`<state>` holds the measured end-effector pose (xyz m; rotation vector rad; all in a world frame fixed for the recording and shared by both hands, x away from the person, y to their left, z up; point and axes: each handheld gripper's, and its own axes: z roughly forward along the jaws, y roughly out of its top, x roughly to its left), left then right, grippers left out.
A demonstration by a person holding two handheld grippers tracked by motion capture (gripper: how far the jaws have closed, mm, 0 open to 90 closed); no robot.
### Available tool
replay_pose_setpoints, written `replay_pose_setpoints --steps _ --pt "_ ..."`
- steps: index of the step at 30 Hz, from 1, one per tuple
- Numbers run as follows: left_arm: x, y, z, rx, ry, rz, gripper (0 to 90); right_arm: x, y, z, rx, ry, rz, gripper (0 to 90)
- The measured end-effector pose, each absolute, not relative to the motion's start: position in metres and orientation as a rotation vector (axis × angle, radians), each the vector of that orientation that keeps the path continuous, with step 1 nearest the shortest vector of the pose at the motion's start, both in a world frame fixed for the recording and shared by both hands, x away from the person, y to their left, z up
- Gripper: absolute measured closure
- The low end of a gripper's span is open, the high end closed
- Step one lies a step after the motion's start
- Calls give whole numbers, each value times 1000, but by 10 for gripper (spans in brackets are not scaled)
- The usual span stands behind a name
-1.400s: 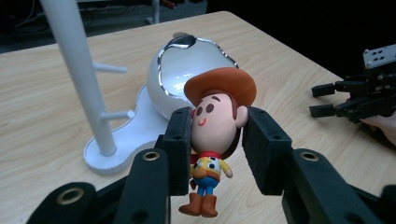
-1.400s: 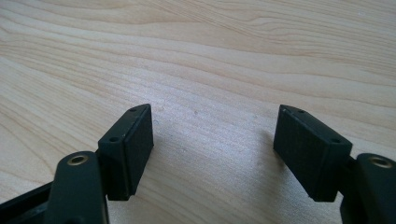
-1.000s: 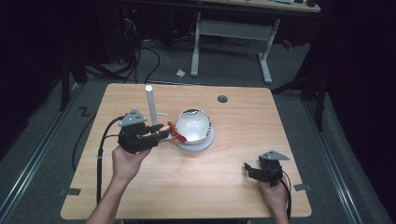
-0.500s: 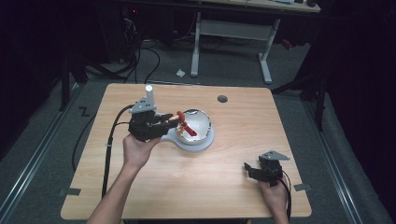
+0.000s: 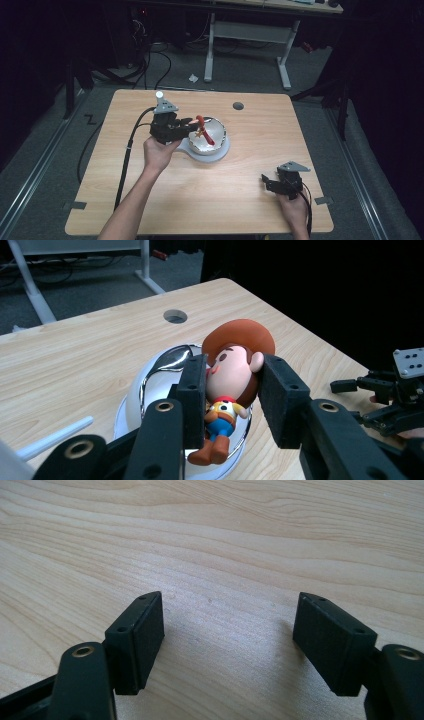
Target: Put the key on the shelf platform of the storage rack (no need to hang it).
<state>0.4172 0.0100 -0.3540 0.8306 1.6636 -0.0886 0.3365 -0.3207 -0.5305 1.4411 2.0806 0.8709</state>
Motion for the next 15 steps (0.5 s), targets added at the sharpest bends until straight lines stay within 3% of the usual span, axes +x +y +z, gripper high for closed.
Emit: replay_pose_setpoints --steps 15 --pt "432 -16 -381 883 1691 -36 653 336 -321 -530 1443 2080 872 288"
